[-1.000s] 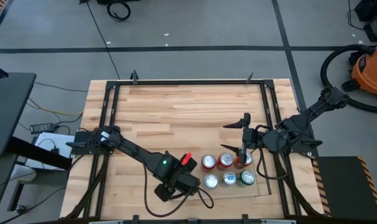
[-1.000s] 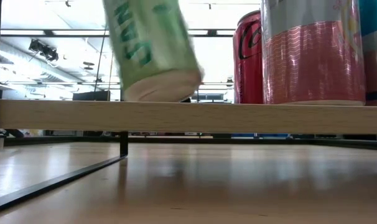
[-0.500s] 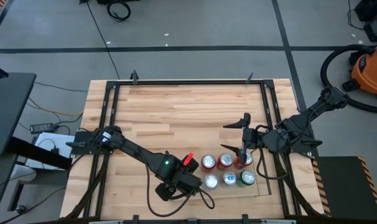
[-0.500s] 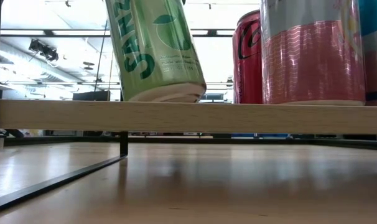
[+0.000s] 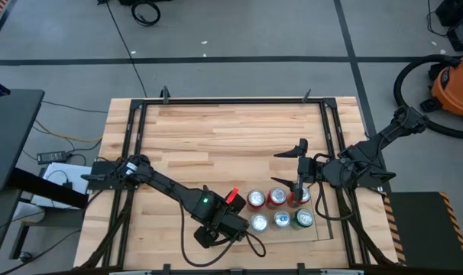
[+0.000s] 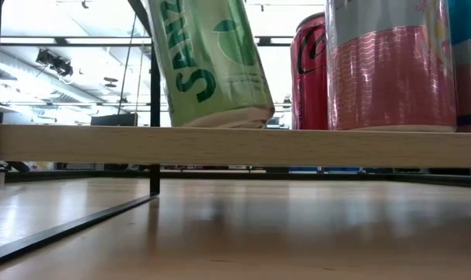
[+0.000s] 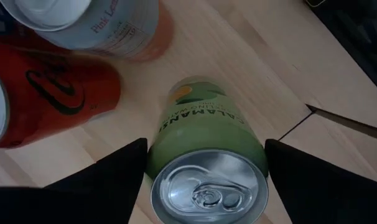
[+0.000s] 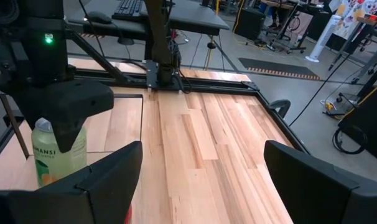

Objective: Place canned beverage on shelf
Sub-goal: Put the light green soda can on the shelf

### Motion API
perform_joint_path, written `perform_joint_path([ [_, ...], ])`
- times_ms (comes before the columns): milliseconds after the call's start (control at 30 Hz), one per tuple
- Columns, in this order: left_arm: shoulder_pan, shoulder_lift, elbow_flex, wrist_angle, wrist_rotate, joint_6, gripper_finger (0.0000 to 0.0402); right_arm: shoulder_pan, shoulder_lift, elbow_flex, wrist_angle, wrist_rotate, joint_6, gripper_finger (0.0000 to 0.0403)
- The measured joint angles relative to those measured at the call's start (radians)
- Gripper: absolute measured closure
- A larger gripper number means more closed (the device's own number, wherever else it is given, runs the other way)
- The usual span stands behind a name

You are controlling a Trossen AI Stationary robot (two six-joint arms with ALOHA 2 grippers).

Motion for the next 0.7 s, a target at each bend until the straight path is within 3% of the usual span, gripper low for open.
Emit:
perform_joint_path([
  [200, -0.002, 0.000, 0.000, 0.023, -0.005, -0.004, 0.0047, 0.000, 0.000, 0.000, 0.000, 0.000, 0.000, 0.0055],
  [700, -0.007, 0.000, 0.000, 0.010, -0.045, -0.005, 0.0045, 0.000, 0.000, 0.000, -0.001, 0.000, 0.000, 0.0055],
])
